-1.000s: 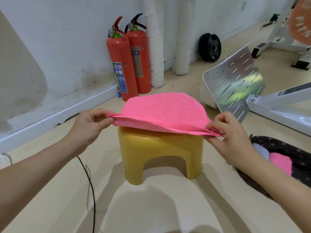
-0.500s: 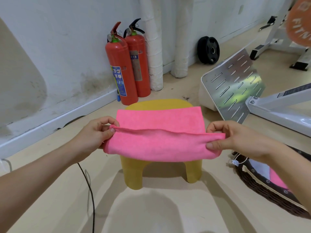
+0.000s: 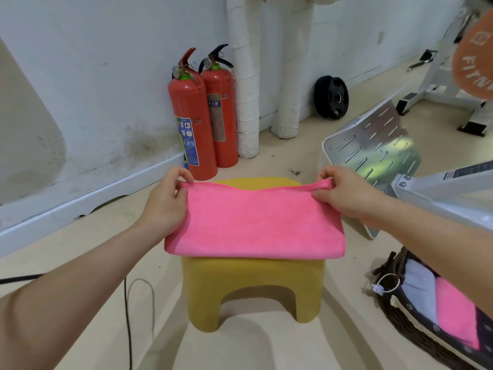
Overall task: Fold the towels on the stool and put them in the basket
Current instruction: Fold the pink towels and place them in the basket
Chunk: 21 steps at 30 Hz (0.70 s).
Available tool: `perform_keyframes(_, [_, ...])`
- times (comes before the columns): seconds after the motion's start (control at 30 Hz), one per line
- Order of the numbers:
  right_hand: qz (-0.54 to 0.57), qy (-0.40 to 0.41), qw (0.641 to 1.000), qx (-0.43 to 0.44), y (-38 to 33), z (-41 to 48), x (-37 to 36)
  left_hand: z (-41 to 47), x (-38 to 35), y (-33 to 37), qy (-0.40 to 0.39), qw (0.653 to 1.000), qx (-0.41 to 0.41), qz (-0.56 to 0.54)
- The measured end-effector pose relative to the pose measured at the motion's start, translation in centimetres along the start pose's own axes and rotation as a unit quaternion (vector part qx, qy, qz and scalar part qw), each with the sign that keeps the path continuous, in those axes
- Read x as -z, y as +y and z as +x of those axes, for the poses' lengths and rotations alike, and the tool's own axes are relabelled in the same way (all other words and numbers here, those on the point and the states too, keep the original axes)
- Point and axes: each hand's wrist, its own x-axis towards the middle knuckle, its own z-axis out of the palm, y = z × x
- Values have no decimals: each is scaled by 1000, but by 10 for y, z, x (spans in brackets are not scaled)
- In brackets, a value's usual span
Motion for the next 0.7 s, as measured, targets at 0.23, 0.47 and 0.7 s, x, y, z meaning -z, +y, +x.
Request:
perform_keyframes(0.23, [-183, 69, 981, -12, 11, 23, -32, 4, -13, -11, -42, 978, -102, 178])
perform_keyframes(0.47, [-323, 105, 939, 57, 22, 24, -46, 5, -15, -11, -20, 970, -107, 219])
perform_keyframes(0.7, [-336, 96, 930, 114, 24, 14, -53, 8, -13, 6, -97, 953, -34, 285])
